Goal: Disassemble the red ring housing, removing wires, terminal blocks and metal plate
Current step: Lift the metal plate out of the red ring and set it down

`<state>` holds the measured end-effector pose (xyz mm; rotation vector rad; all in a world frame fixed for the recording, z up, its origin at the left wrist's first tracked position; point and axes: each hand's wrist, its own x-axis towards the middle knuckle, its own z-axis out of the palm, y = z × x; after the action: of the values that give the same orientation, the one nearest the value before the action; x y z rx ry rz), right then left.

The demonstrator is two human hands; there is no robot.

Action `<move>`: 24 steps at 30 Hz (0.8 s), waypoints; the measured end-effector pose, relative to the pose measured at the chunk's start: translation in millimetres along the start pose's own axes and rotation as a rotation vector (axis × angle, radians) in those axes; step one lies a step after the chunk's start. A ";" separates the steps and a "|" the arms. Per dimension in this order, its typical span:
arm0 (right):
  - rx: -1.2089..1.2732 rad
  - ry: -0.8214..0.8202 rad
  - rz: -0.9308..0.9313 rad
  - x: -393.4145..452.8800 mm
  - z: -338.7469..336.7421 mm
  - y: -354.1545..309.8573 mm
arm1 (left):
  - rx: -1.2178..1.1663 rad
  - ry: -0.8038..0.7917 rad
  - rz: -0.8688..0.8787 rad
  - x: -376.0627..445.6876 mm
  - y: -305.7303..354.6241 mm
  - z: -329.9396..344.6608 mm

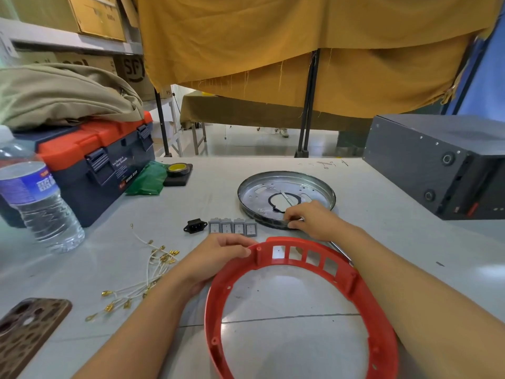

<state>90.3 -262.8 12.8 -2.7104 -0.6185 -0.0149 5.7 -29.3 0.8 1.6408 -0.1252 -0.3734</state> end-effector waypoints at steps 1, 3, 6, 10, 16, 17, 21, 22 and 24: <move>-0.004 -0.014 -0.002 0.9 0.3 -0.6 | -0.001 0.001 0.000 -0.3 -0.5 0.0; -0.010 -0.031 -0.011 1.5 -0.1 -1.9 | 0.005 0.000 0.003 -1.3 -0.4 0.2; -0.009 -0.071 -0.005 0.9 0.4 -3.7 | -0.007 0.008 0.006 -2.5 -0.2 1.4; -0.018 -0.079 0.005 -3.8 -4.5 -8.9 | -0.033 0.037 0.011 -2.9 -1.0 3.0; 0.263 0.144 0.101 -24.5 -20.6 -15.7 | -0.083 0.087 0.057 -5.4 -0.6 3.0; 0.319 0.176 0.118 -30.4 -21.7 -16.3 | -0.066 0.097 0.062 -6.0 -0.4 2.4; 0.319 0.232 0.167 -62.0 -24.6 -14.0 | 0.004 0.136 0.052 -8.3 1.3 1.1; 0.292 0.240 0.177 -70.0 -24.5 -12.2 | 0.013 0.140 0.048 -8.9 2.1 1.3; 0.282 0.253 0.200 -82.7 -22.6 -8.3 | 0.024 0.151 0.043 -10.0 2.7 1.7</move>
<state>13.6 -298.3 29.4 -2.4309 -0.2528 -0.2011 -3.8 -28.2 5.1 1.6812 -0.0511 -0.2146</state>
